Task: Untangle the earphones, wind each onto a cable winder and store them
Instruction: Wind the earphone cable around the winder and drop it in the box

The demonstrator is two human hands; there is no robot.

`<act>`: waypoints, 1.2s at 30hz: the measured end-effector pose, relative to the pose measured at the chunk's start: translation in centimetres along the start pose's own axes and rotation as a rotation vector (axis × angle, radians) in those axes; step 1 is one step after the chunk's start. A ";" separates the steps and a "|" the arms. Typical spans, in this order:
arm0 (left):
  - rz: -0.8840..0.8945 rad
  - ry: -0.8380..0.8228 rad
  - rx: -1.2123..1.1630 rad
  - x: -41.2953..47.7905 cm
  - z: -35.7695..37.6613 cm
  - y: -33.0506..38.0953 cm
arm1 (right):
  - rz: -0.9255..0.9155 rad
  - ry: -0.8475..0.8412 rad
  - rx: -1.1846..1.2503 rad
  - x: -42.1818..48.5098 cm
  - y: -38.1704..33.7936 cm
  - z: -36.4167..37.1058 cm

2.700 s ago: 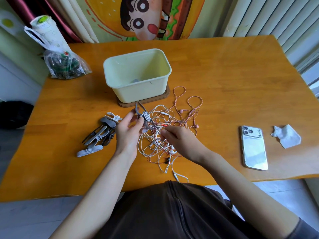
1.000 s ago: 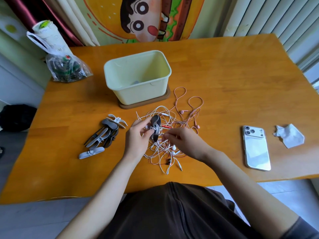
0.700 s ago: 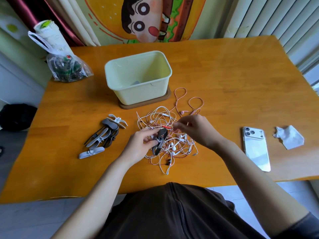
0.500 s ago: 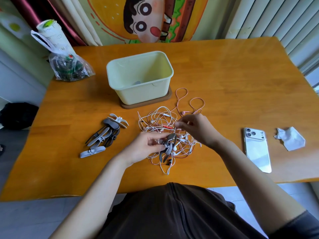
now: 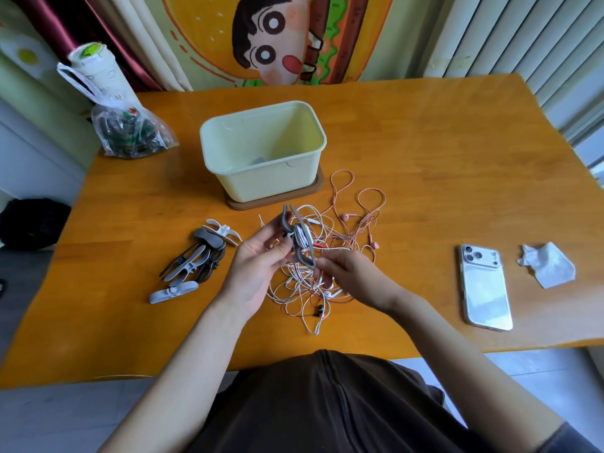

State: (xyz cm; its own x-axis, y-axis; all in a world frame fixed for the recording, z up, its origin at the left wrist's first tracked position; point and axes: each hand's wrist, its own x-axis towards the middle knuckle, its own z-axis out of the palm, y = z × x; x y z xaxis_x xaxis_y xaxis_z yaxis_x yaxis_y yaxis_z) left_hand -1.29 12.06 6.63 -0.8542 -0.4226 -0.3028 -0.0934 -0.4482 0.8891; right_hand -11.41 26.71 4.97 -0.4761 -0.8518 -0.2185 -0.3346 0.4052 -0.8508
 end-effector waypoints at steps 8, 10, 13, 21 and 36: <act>0.041 0.232 0.091 0.5 -0.3 -0.9 | -0.042 0.026 -0.107 -0.1 -0.4 0.9; 0.039 0.264 0.078 0.6 -0.2 -1.0 | -0.044 0.021 -0.115 -0.2 -0.5 1.0; 0.021 0.305 0.040 0.7 -0.2 -1.0 | -0.037 0.016 -0.118 -0.1 -0.7 0.9; 0.185 0.232 0.544 0.9 -0.4 -1.5 | -0.033 0.008 -0.177 -0.3 -1.5 -0.3; -0.087 -0.258 0.667 0.0 -0.2 -0.3 | -0.015 0.127 -0.265 0.6 -1.4 -3.3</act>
State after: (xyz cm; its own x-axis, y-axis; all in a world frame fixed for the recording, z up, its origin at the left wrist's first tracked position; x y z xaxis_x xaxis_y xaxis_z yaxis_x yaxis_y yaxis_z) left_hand -1.13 12.08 6.31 -0.9154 -0.1709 -0.3644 -0.3886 0.1397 0.9107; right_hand -13.89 26.73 7.61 -0.5621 -0.8166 -0.1312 -0.5353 0.4802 -0.6949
